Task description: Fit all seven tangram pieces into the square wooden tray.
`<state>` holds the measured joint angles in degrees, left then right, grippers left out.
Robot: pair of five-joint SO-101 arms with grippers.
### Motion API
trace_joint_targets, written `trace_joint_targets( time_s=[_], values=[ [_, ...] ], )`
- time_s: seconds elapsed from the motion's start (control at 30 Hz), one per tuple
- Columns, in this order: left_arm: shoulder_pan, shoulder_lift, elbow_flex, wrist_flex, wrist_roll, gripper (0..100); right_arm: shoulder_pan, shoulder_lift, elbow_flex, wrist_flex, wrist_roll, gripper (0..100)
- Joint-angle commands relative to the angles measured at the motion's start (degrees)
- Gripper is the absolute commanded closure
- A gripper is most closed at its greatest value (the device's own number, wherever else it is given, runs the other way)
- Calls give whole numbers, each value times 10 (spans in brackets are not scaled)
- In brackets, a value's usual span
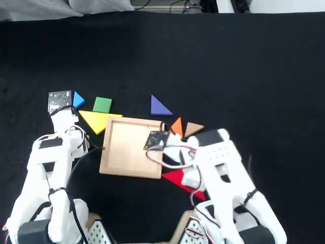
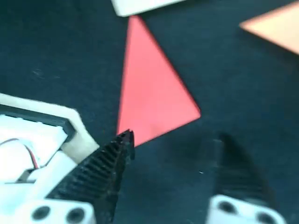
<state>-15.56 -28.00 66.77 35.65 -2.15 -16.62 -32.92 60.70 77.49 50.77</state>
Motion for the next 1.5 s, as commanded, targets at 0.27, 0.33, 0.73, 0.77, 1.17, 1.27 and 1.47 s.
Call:
trace_joint_targets(
  time_s=[0.27,0.33,0.73,0.77,1.17,1.27,1.47],
  values=[
    [5,-16,-10,-10,0,852,-77,-17,26,-64,-107,649],
    [5,-16,-10,-10,0,852,-76,-17,39,-90,-120,649],
    [4,-16,-10,-10,0,852,-76,-16,58,-105,-126,649],
    [3,-16,-10,-10,0,852,-76,-16,59,-105,-125,649],
    [2,-16,-10,-10,0,852,-76,-16,84,-135,-121,649],
    [2,-15,-11,-10,0,852,-76,-17,80,-127,-122,650],
    [4,-13,-13,-10,0,852,-58,-18,-16,-29,-121,651]
  ],
)
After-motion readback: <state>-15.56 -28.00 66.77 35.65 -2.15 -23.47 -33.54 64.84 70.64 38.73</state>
